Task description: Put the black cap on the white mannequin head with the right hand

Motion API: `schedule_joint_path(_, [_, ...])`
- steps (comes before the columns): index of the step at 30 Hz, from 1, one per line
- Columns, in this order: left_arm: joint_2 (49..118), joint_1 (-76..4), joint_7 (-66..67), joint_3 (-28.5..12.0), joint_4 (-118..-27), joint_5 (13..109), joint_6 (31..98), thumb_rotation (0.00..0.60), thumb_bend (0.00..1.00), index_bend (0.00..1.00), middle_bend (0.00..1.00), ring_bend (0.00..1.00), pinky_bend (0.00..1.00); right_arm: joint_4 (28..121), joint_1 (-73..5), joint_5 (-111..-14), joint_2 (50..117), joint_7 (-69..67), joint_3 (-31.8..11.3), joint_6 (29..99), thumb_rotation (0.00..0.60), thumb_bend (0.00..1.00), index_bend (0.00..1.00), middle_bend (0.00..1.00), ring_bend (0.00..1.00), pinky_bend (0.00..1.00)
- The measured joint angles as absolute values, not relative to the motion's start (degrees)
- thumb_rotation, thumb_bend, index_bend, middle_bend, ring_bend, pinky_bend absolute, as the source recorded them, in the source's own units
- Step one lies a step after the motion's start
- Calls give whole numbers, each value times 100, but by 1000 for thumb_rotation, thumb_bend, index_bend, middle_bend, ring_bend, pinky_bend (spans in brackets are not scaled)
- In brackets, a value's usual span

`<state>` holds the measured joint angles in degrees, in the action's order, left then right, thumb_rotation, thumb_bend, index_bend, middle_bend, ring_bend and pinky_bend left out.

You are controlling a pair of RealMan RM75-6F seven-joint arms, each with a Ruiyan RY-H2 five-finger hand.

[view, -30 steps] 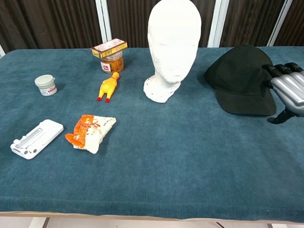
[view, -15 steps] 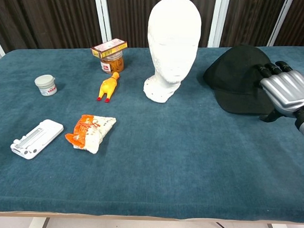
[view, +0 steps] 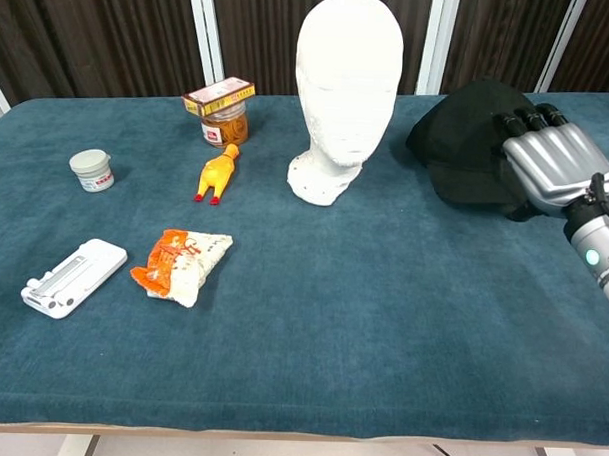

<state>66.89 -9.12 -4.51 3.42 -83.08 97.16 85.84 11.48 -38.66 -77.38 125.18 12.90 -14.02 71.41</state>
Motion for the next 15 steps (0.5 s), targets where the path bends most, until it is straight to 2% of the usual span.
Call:
schedule_joint_path(7, [6687, -919, -457, 340, -8311, 9704, 8565, 600, 369, 0, 0, 0, 0, 1136, -4080, -7571, 12394, 1176, -1609, 7211, 600, 252, 499, 88, 0, 0])
schedule_joint_path(15, [6696, -921, -443, 323, -8313, 9663, 8541, 600, 369, 0, 0, 0, 0, 1234, -4312, -7329, 12243, 1237, -1859, 7057, 600, 452, 498, 115, 0, 0])
